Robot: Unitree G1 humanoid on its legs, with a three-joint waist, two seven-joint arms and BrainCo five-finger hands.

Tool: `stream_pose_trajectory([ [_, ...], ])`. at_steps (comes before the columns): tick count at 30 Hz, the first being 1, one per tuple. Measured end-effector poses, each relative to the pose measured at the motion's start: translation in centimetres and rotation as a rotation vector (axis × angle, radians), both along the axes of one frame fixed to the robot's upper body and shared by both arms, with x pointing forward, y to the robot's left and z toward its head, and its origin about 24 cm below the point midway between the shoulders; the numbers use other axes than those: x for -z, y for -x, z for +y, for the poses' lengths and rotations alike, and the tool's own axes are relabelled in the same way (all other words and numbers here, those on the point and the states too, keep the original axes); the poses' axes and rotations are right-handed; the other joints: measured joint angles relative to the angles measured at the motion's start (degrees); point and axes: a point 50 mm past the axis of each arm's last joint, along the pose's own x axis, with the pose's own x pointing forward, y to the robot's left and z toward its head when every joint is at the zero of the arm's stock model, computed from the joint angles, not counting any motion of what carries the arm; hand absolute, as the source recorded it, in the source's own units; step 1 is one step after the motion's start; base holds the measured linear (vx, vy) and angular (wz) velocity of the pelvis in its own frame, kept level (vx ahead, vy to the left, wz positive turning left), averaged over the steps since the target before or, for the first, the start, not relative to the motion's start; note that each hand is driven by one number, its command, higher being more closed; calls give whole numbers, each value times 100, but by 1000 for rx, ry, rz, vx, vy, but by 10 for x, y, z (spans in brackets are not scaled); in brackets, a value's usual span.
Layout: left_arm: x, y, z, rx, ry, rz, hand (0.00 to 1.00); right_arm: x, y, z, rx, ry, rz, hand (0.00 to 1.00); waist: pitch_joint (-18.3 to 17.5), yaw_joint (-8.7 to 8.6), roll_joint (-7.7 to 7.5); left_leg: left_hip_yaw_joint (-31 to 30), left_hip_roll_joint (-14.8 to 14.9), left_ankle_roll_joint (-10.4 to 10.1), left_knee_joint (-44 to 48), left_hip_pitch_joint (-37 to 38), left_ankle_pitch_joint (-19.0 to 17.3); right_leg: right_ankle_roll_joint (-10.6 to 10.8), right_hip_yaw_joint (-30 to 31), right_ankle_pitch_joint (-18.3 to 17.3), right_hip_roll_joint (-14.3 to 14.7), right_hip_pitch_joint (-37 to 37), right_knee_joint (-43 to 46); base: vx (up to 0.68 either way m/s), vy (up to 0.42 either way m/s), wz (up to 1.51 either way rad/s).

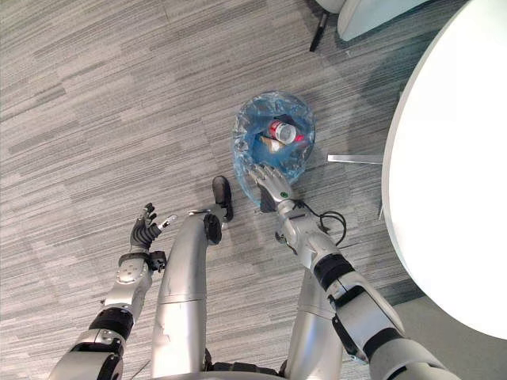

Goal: Gather rubbish on tea table into small bin, then transfer packed bag to large trash can.

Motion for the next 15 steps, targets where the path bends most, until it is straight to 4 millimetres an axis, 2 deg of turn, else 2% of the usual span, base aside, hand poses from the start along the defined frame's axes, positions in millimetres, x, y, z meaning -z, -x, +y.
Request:
stream_pose_trajectory([
  [9, 1, -1, -3, -14, 15, 5, 0, 3, -14, -9, 106, 51, 28, 0, 1, 3, -1, -74, -102, -29, 10, -246, 24, 4, -49, -47, -97, -212, 85, -7, 15, 7],
  [15, -1, -3, -5, -11, 31, -9, 0, -4, -23, -16, 164, 48, 27, 0, 1, 30, -1, -124, -120, -19, 83, -467, 18, -32, -74, -86, -123, -415, 194, -19, 11, 3],
])
